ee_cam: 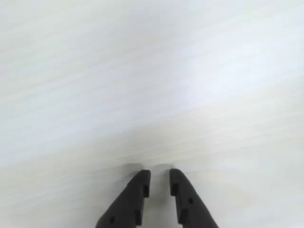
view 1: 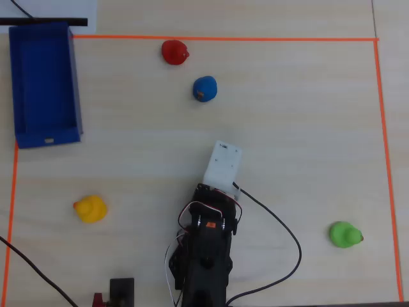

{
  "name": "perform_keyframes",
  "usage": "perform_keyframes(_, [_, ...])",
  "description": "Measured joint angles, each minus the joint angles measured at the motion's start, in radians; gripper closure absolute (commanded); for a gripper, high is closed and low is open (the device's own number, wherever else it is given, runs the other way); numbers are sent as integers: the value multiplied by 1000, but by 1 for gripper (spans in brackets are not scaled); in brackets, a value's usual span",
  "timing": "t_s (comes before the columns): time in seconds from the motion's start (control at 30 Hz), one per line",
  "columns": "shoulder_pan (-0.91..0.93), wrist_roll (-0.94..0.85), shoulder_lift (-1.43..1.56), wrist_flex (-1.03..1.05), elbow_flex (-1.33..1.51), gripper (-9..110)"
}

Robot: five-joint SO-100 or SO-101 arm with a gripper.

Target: Grasp blue duck and put it into box.

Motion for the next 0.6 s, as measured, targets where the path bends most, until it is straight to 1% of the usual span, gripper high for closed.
perform_keyframes(0.17, [-15, 60, 2, -2, -2, 101])
perform_keyframes(0.6, [-17, 67, 2, -2, -2, 101])
